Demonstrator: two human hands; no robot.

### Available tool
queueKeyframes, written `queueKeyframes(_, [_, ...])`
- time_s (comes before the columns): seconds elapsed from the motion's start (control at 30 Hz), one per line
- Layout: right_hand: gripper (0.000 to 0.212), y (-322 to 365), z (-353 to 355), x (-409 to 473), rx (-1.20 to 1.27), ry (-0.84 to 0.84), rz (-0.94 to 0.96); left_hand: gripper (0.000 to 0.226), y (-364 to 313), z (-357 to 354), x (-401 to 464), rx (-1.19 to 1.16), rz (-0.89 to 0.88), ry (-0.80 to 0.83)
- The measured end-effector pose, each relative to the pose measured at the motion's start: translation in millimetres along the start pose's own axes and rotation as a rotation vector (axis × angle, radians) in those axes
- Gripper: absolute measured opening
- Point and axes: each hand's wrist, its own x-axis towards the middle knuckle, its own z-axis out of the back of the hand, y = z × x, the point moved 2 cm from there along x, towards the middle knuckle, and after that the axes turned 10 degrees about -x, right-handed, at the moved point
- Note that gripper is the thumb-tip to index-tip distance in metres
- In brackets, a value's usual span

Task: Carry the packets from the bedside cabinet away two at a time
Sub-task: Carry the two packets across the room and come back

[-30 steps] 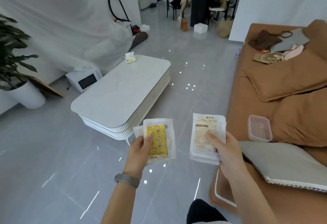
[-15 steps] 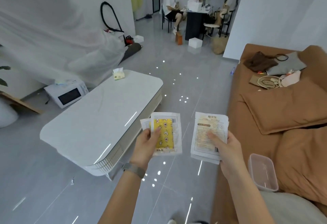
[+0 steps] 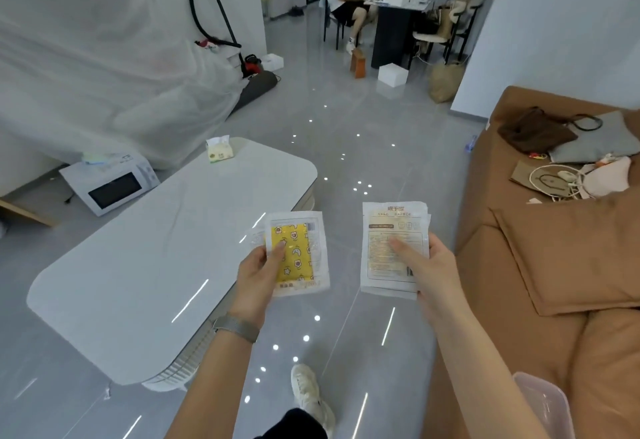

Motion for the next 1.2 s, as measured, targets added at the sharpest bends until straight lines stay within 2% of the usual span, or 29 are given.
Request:
queueKeyframes(0.23, [0.018,27.5,-46.5,141.2,-0.102,0.058,-0.006,0.016,-12.7,-35.4,133.9,-0.076,0.003,-0.083])
queueKeyframes(0.43, [0.015,56.8,-60.2,234.9,-0.186,0.121,0.002,0.019,-27.8,-76.3,206.6,-0.096,-0.02,-0.115])
queueKeyframes(0.6, [0.013,59.5,-66.5,308.2,-0.219,0.228,-0.032,0.024,-9.8,-82.7,240.4,-0.127,0.008,-0.277])
queueKeyframes(0.9, [0.017,54.8,-90.7,436.6,-0.364,0.565,-0.043,0.025,32.6,-103.1,257.1,-0.223,0.013,-0.654])
queueKeyframes(1.2, [0.012,-28.7,-161.4,482.5,-0.397,0.735,-0.147,0.028,84.2,-77.1,280.4,-0.225,-0.003,-0.877])
